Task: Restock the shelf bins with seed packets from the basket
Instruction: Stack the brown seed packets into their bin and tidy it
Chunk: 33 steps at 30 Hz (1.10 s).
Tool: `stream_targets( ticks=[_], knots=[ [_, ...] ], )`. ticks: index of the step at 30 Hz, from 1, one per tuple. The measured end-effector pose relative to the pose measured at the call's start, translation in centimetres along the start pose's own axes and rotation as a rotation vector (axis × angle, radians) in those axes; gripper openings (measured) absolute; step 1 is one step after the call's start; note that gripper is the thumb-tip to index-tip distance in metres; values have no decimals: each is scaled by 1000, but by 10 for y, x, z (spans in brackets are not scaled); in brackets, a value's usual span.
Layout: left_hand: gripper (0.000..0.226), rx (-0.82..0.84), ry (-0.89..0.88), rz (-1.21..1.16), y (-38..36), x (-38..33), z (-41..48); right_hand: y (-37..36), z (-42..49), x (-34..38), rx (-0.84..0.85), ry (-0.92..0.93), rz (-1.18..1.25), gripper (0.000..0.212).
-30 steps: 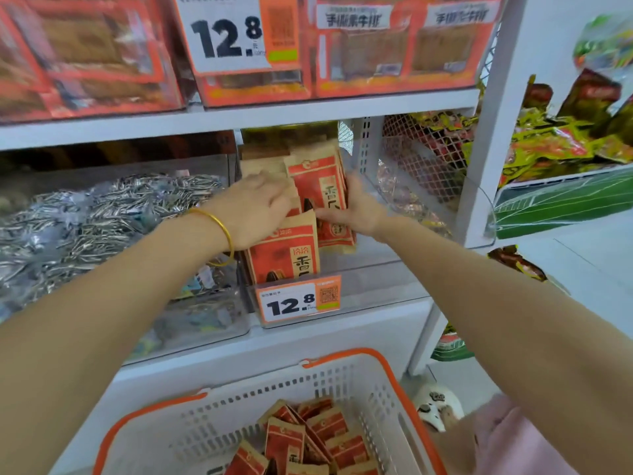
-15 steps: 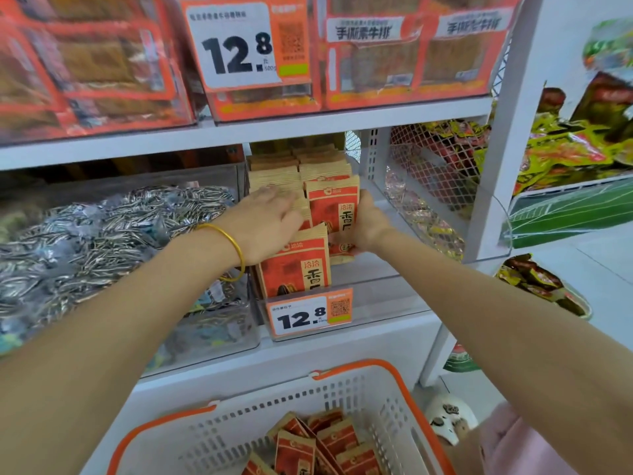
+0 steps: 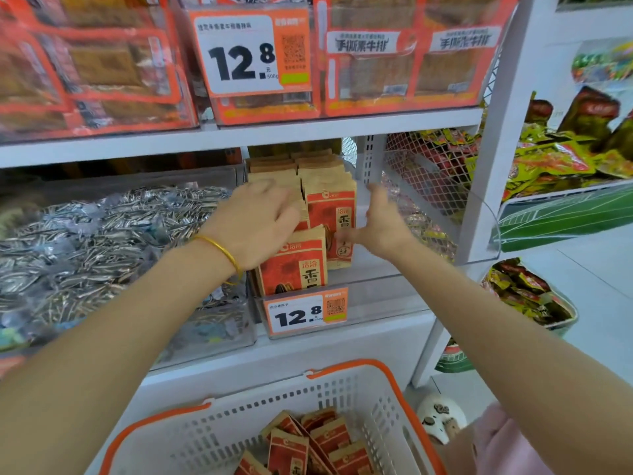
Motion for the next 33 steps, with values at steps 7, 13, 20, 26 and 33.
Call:
stream_targets(
  ticks=[7, 13, 20, 26, 33],
  knots=[
    [31, -342, -389, -129, -54, -27, -129, -28, -151, -3, 11, 317, -129, 33],
    [35, 298, -170, -180, -183, 27, -175, -157, -125, -114, 680, -37, -557, 9],
    [52, 420, -106, -204, -220, 41, -183, -218, -128, -272, 919, -247, -850, 60],
    [26, 463, -94, -226, -229, 40, -184, -227, -136, -261, 963, -152, -950, 38],
    [27, 489, -105, -235, -232, 33, -187, -221, -151, -247, 1018, 83, -1050, 10]
  ],
)
Point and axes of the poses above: each hand's wrist, its own z-axis towards the middle knuckle, its own y-axis out of the back of the hand, x = y × z, the point moved 2 cm from there along z, towards the middle knuckle, and after that the axes turned 9 degrees about x, right-handed, at the moved point
